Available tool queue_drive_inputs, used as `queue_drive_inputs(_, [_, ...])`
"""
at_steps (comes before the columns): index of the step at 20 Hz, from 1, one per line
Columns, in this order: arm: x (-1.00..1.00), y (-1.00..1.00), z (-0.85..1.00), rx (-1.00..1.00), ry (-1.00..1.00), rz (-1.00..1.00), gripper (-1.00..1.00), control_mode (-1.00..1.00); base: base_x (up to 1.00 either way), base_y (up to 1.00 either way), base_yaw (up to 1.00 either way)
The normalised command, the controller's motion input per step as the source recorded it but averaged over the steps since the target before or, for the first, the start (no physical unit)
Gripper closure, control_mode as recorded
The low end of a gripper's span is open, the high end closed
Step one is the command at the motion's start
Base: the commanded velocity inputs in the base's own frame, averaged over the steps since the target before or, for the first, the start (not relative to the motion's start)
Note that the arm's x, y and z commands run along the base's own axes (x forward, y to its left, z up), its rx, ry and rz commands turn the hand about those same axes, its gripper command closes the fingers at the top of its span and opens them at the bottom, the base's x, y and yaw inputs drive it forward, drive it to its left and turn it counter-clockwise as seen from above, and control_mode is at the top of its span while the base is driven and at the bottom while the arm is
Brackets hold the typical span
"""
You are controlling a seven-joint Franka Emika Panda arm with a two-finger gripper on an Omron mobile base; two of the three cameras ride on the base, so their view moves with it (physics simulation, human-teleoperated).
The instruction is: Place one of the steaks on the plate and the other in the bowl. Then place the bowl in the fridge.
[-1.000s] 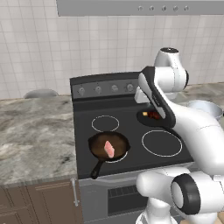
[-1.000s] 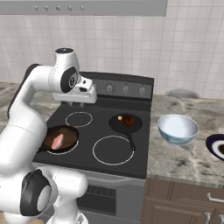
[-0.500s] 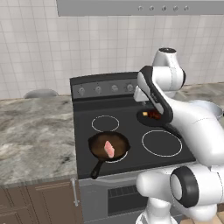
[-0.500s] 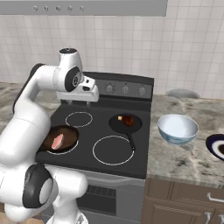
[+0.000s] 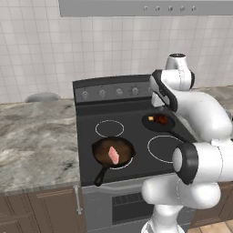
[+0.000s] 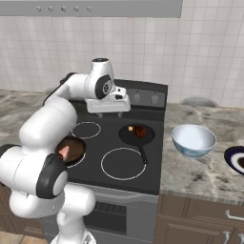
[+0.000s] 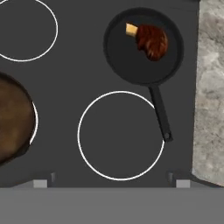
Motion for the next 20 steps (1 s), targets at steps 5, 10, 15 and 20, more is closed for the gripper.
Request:
queue_drive_inputs(5, [0.18,-0.59,-0.01,0.00,0.00,0.31,-1.00,-1.00,0.00,0.00,0.00])
queue_drive_inputs(10, [0.48,-0.38,-0.23,0.01,0.05,0.40,-1.00,-1.00,0.00,0.00,0.00])
queue_drive_inputs(15, [0.29,0.08,-0.25,0.02,0.12,0.31,-1.00,-1.00,0.00,0.00,0.00])
queue_drive_inputs(20, [0.53,0.05,-0.19,-0.01,0.08,0.15,-1.00,-1.00,0.00,0.00,0.00])
